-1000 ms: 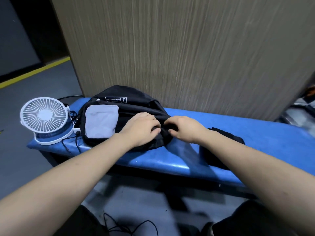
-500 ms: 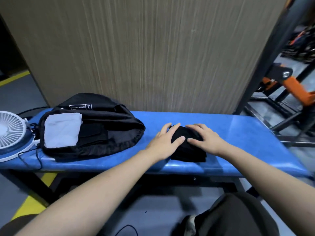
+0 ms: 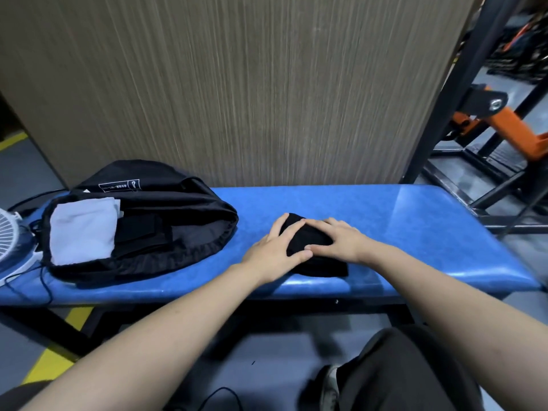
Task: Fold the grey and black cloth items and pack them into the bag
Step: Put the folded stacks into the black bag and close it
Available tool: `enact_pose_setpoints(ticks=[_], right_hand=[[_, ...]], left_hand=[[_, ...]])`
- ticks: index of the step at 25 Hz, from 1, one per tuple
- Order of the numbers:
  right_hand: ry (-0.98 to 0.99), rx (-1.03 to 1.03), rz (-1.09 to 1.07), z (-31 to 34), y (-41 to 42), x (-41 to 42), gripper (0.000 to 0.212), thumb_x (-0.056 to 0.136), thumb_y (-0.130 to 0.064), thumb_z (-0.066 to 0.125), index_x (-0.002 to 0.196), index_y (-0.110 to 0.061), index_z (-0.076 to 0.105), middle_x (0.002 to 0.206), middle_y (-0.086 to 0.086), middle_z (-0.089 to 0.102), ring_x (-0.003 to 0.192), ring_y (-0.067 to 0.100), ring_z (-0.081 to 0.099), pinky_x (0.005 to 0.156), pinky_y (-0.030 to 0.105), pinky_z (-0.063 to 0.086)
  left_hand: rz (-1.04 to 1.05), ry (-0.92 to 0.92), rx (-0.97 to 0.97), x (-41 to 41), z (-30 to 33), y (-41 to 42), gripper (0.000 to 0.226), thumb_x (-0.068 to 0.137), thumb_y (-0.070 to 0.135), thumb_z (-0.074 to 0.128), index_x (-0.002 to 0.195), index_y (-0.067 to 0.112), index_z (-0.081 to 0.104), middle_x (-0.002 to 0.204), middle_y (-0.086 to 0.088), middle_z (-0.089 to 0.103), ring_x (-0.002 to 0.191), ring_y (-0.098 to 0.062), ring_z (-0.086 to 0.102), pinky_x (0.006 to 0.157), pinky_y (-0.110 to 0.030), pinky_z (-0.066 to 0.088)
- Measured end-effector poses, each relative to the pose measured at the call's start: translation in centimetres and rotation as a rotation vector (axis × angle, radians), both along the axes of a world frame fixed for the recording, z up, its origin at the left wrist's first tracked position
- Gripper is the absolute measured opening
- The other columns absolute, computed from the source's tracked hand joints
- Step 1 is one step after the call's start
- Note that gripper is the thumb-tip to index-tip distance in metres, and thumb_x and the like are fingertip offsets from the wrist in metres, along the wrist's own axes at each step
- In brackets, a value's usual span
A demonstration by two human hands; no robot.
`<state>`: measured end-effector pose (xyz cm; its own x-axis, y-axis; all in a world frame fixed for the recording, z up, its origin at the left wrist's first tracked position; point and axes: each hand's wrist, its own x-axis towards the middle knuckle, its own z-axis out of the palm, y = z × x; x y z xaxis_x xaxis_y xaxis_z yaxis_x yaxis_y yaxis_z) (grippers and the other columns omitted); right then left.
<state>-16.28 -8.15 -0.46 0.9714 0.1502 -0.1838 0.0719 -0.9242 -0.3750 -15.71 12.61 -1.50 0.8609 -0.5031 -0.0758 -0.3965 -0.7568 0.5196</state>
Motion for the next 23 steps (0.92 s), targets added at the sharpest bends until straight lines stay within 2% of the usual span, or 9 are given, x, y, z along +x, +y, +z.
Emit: enact_pose_setpoints(ticks=[4,7,8,11,14,16,18,21,23], right_hand=[[0.016,0.066,-0.054,0.8,0.0,-0.9,0.063,0.082,-0.072,0.056,0.137,-0.049,0.036,0.119,-0.002,0.059,0.116,0.02,0.053,0.103,0.04,0.039],[0.077,0.271,-0.09,1.2,0.5,-2.9,0.04,0.089,-0.056,0.06,0.123,-0.041,0.047,0.089,0.002,0.066,0.073,0.014,0.061,0.078,0.029,0.049],[0.061,0.306,-0.096,1.2,0.8,-3.3,0.036,0.09,-0.053,0.061,0.12,-0.04,0.048,0.085,0.005,0.067,0.067,0.014,0.059,0.078,0.031,0.05],[-0.045,0.343,-0.148,1.5,1.5,-3.1,0.037,0.09,-0.048,0.063,0.123,-0.04,0.047,0.099,0.016,0.065,0.079,0.02,0.058,0.085,0.037,0.048],[-0.077,0.335,-0.112,1.3,2.0,-2.3,0.055,0.089,-0.046,0.066,0.137,-0.049,0.038,0.121,0.005,0.056,0.11,0.016,0.053,0.09,0.03,0.041],[-0.037,0.336,-0.071,0.9,2.2,-2.0,0.064,0.088,-0.043,0.067,0.141,-0.054,0.033,0.131,-0.002,0.056,0.118,0.015,0.052,0.097,0.026,0.039],[0.031,0.345,-0.06,0.9,2.6,-2.0,0.07,0.09,-0.038,0.067,0.147,-0.052,0.029,0.132,-0.01,0.055,0.118,0.013,0.054,0.096,0.021,0.038],[0.053,0.379,-0.064,0.8,3.2,-1.9,0.074,0.091,-0.032,0.067,0.15,-0.049,0.026,0.132,-0.011,0.055,0.119,0.012,0.054,0.099,0.022,0.04],[0.074,0.511,-0.092,0.5,3.6,-2.1,0.075,0.09,-0.024,0.069,0.149,-0.047,0.03,0.133,-0.01,0.057,0.116,0.01,0.058,0.098,0.022,0.044]], left_hand=[[0.028,-0.048,0.04,1.8,1.6,1.7,0.071,0.09,0.053,0.058,0.149,0.055,0.019,0.16,0.02,0.006,0.135,-0.021,0.043,0.106,-0.04,0.039],[0.164,-0.043,-0.079,2.4,1.7,3.5,0.064,0.092,0.041,0.06,0.148,0.047,0.03,0.144,0.008,0.032,0.109,-0.018,0.057,0.098,-0.039,0.047],[0.204,-0.029,-0.125,2.1,1.5,3.8,0.06,0.093,0.04,0.058,0.147,0.044,0.032,0.137,0.006,0.037,0.099,-0.017,0.06,0.097,-0.038,0.047],[0.296,0.006,-0.194,0.4,1.5,4.2,0.059,0.094,0.049,0.052,0.147,0.049,0.026,0.123,0.002,0.042,0.082,-0.018,0.061,0.093,-0.038,0.048],[0.304,0.066,-0.197,-0.9,1.2,4.1,0.067,0.084,0.067,0.046,0.144,0.06,0.017,0.111,-0.006,0.057,0.105,-0.022,0.058,0.1,-0.041,0.044],[0.24,0.107,-0.134,-1.3,0.5,4.0,0.071,0.072,0.076,0.04,0.14,0.067,0.019,0.125,-0.006,0.061,0.117,-0.031,0.056,0.108,-0.043,0.039],[0.19,0.189,-0.126,-1.7,0.3,3.9,0.073,0.067,0.08,0.039,0.138,0.068,0.024,0.144,-0.001,0.052,0.133,-0.026,0.046,0.113,-0.042,0.034],[0.207,0.265,-0.242,-2.1,0.3,3.5,0.068,0.072,0.071,0.047,0.138,0.06,0.034,0.145,0.004,0.051,0.135,-0.017,0.044,0.112,-0.038,0.038],[0.301,0.347,-0.44,-2.2,0.5,3.2,0.05,0.086,0.046,0.058,0.134,0.051,0.045,0.135,0.003,0.059,0.121,-0.016,0.056,0.102,-0.032,0.047]])
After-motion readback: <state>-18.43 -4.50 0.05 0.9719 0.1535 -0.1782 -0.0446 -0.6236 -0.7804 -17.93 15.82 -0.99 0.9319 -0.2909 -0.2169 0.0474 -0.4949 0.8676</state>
